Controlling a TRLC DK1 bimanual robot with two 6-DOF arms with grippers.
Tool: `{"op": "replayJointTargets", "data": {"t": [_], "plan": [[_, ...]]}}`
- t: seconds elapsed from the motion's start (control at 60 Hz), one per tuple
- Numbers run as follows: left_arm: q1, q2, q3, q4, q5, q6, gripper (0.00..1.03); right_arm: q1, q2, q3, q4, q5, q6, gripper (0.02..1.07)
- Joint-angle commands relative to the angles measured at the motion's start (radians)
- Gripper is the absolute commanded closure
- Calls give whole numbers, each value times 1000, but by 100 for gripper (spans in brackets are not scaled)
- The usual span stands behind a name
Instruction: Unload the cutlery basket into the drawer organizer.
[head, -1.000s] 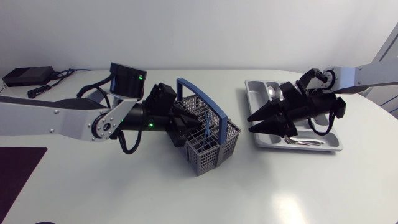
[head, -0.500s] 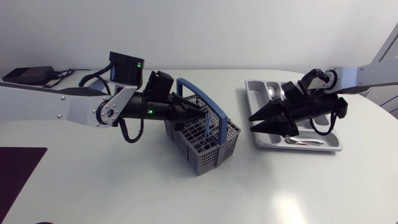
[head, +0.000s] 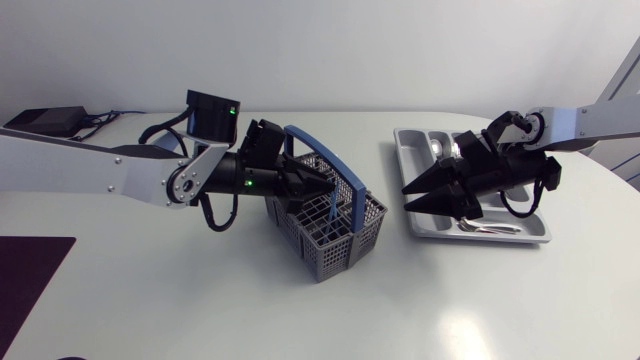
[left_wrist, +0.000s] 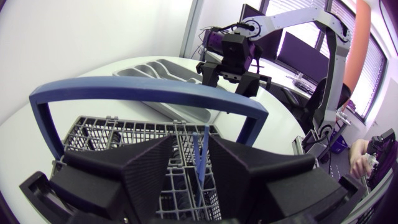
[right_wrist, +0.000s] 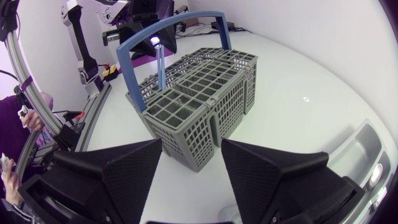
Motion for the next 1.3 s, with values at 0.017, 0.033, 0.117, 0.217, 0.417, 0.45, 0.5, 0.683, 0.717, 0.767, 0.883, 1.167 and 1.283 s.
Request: {"op": "replayJointTargets", "data": {"t": [0.017, 0.033, 0.117, 0.217, 0.417, 0.45, 0.5, 0.683, 0.717, 0.767, 0.883, 1.167, 1.283], "plan": [[-5, 24, 33, 20, 11, -36, 55, -10, 8, -24, -20, -16, -35, 37], [-5, 24, 34, 20, 11, -38, 56, -10, 10, -24, -20, -16, -37, 37], [-5, 27, 39, 20, 9, -39, 56, -11, 10, -24, -28, -16, -45, 37], [-5, 36, 46, 23, 9, -48, 67, -13, 10, -21, -31, -16, -45, 37], [-9, 47, 48, 29, 9, -53, 73, -14, 10, -22, -31, -16, -48, 37], [-9, 50, 51, 29, 9, -55, 76, -14, 11, -22, -31, -16, -49, 37], [-9, 52, 53, 29, 8, -55, 80, -14, 11, -22, -31, -16, -49, 37], [-9, 58, 56, 29, 8, -61, 87, -14, 11, -22, -37, -16, -52, 37], [-9, 58, 54, 29, 8, -61, 88, -14, 11, -22, -38, -16, -52, 37], [-8, 58, 53, 29, 8, -61, 88, -16, 11, -22, -38, -16, -54, 37], [0, 47, 37, 39, 8, -61, 89, -17, 13, -22, -38, -16, -54, 37], [12, -20, -26, 77, 9, -67, 88, -13, 16, -9, -54, -17, -52, 37], [12, -40, -47, 88, 8, -65, 88, -10, 14, -9, -55, -20, -52, 37]]}}
